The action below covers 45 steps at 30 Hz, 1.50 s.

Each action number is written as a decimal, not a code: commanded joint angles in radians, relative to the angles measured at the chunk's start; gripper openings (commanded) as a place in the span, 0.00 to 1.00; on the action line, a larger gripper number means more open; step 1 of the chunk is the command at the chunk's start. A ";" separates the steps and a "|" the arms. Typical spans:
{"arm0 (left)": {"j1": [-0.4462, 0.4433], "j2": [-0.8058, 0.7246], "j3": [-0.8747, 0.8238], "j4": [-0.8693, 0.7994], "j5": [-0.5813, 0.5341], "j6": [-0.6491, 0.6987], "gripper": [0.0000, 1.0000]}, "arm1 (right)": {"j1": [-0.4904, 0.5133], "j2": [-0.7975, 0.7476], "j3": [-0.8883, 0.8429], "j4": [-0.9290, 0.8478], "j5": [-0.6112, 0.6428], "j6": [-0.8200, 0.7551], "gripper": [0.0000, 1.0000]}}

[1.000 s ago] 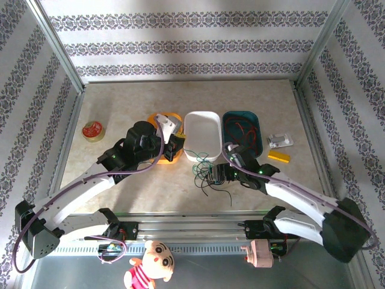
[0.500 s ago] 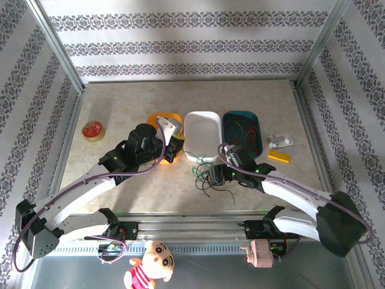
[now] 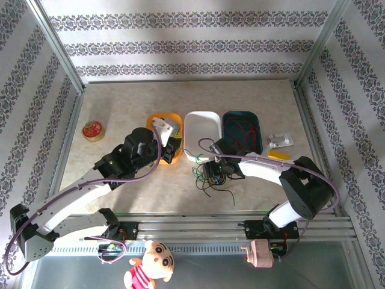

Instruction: Untangle the cables

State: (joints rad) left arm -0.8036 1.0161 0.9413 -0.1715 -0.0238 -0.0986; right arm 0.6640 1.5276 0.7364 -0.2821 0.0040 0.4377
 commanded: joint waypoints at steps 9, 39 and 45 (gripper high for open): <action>-0.063 -0.167 0.043 0.121 -0.251 0.180 0.00 | -0.047 -0.009 -0.043 -0.026 0.022 0.063 0.81; -0.117 0.023 0.123 0.174 0.019 0.183 0.02 | -0.056 -0.683 -0.307 0.085 0.303 0.169 0.82; -0.117 -0.005 0.077 0.313 -0.054 0.187 0.02 | -0.063 -0.850 -0.347 0.034 0.441 0.227 0.82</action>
State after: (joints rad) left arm -0.9043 1.0439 1.0279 0.0051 -0.0418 0.0826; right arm 0.6102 0.7227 0.4152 -0.2165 0.3382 0.6239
